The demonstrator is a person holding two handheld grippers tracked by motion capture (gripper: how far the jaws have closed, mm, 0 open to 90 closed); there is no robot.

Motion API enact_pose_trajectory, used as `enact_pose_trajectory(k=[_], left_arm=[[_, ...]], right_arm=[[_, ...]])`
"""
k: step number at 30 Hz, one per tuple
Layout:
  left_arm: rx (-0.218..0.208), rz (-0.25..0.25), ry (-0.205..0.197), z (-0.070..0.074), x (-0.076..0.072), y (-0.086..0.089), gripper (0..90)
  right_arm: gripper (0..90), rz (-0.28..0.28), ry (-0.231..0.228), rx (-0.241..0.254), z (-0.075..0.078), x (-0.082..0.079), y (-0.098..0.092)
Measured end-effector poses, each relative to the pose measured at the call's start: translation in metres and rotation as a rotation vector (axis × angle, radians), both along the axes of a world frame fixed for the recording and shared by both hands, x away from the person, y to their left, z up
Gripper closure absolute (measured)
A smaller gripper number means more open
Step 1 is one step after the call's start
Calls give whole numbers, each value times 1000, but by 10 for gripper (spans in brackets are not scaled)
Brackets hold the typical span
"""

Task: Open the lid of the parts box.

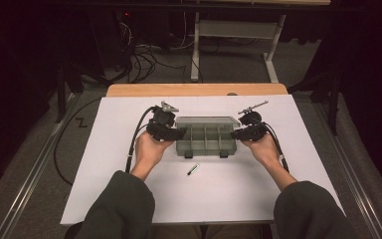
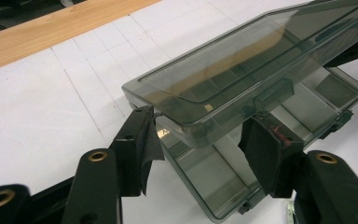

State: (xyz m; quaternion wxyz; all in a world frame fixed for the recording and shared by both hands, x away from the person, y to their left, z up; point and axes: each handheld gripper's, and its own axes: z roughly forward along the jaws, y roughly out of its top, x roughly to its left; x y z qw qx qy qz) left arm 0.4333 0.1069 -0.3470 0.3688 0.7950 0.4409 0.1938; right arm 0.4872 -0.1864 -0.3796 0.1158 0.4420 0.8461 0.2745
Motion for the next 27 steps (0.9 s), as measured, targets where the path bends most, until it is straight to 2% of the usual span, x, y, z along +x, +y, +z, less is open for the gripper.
enact_pose_trajectory(k=[4,11,20,27], left_arm=[[1,8,-6,2,2,-1,447],[-4,16,-8,2,6,-2,450],[26,17,-26,6,15,-4,461],[20,26,-29,5,25,-6,483]], right_arm=[[737,-12,15,1,-3,4,1],[727,-17,27,-34,-3,9,6],[728,-15,41,-23,-3,10,4],[732,-20,47,-16,-3,10,3]])
